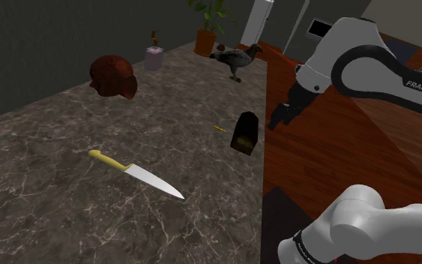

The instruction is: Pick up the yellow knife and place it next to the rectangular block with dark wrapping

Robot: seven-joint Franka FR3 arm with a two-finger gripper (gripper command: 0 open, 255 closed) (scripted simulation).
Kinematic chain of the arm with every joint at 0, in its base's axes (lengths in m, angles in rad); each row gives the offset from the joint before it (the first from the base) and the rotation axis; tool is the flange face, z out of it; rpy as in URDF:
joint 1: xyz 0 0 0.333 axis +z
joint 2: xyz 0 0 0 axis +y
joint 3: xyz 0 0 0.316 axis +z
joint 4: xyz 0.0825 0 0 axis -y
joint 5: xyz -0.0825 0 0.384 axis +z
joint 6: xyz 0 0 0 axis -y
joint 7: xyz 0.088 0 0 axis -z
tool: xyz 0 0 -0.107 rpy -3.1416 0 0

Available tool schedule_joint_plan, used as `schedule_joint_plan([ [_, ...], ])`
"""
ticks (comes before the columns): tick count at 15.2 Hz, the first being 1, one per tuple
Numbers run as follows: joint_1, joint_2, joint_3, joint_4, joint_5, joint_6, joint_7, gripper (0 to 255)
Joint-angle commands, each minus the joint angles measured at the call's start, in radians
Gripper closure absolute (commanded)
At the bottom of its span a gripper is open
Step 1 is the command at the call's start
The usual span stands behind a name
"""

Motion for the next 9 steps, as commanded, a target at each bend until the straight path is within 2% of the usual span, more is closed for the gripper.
schedule_joint_plan([
  [1, 0.023, 0.027, 0.014, -0.028, 0.022, 0.080, 0.003, 0],
  [9, 0.115, 0.160, 0.080, -0.093, 0.103, 0.371, 0.009, 0],
])
